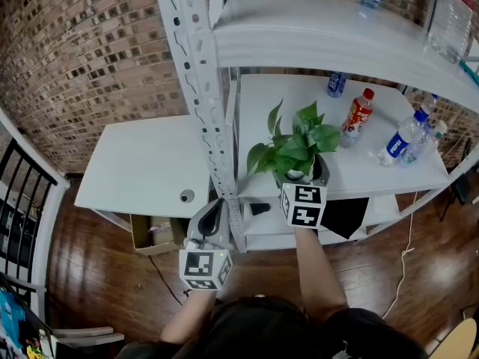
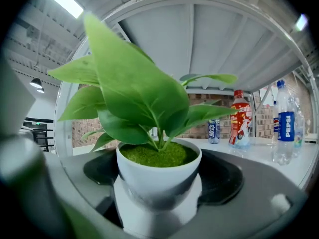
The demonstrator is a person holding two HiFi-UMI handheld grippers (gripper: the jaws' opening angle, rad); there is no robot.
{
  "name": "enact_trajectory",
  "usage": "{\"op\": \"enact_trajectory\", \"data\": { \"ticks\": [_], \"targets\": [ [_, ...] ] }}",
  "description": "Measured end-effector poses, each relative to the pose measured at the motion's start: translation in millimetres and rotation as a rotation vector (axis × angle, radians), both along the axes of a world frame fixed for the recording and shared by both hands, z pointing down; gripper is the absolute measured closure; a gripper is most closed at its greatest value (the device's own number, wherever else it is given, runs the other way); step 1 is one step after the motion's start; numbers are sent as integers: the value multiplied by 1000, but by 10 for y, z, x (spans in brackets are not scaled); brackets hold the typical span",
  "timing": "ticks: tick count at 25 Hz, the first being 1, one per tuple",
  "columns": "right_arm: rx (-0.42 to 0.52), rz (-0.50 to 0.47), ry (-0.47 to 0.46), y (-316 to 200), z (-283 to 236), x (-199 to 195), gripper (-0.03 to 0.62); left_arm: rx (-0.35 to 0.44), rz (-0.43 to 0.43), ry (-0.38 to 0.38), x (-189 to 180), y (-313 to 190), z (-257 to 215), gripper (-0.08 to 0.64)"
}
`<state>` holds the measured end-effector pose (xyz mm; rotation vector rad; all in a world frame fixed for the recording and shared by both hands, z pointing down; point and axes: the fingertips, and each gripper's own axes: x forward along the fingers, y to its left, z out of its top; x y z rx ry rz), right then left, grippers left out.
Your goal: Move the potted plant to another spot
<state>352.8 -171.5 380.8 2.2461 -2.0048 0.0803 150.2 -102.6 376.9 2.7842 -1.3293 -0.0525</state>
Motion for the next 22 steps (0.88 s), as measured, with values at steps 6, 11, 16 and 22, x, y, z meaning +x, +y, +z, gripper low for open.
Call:
{"op": "enact_trajectory", "data": {
  "ticks": [6,11,16,22],
  "targets": [
    [19,-16,17,326,-115,-120,117,3,0,3,-43,82,-51,548],
    [19,-48,24,744,-124,-348,117,2,-4,6,-112,124,-6,548],
    [-14,-94,24,1124,9,-657,117,-4,-10,8,-211,211,6,548],
    [-65,-185,17,1388,204,-1245,117,-28,-58,10,-546,272,150,548]
  ]
}}
